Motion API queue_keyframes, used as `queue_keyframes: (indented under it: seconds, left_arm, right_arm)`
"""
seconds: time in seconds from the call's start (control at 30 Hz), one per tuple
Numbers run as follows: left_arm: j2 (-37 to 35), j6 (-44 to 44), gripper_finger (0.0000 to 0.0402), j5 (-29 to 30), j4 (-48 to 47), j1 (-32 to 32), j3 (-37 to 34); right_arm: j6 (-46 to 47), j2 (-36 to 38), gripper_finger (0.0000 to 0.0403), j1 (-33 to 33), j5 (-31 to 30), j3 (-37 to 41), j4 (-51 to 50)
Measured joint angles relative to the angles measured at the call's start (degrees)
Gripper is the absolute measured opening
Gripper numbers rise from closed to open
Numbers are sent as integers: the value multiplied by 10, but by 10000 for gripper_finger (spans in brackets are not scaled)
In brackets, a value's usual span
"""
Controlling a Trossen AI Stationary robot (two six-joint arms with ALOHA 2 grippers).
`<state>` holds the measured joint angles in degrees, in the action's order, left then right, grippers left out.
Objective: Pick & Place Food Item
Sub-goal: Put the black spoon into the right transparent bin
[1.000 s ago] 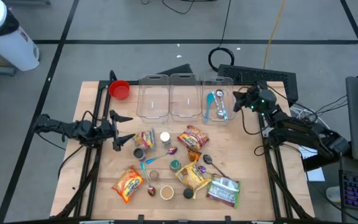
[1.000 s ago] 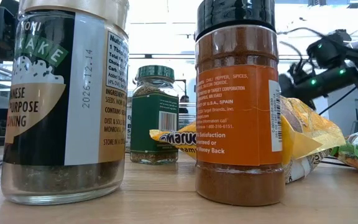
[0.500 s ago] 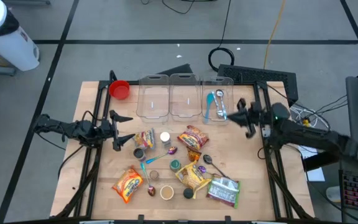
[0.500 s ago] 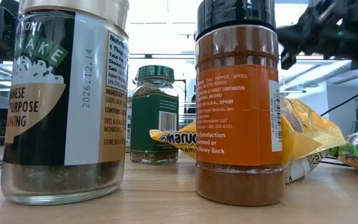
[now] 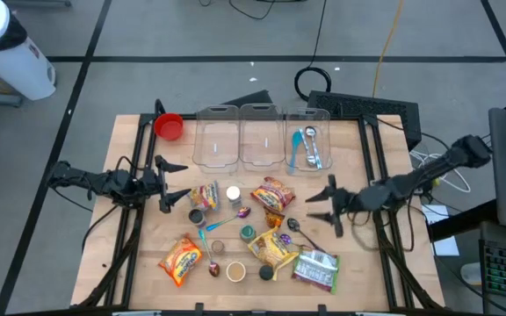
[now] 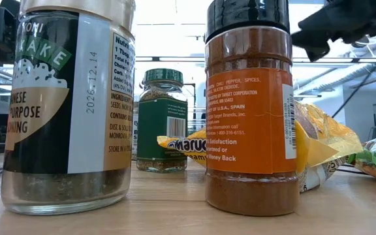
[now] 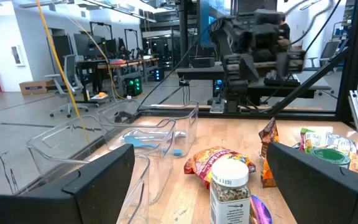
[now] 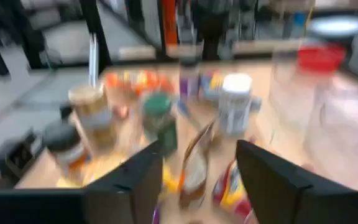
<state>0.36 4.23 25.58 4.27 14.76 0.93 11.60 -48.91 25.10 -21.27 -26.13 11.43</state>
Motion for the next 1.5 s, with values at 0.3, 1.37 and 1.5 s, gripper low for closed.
queue_keyframes:
  seconds: [0.3,1.37,1.5]
  left_arm:
    - [0,0,374,0,0,0,0]
    - [0,0,374,0,0,0,0]
    - [0,0,374,0,0,0,0]
  right_arm:
    - [151,-226,220,40,-28,-102,-138]
    - [325,-398,78,65,-2,-112,-263]
    - [319,-399,23,64,1,-111,-265]
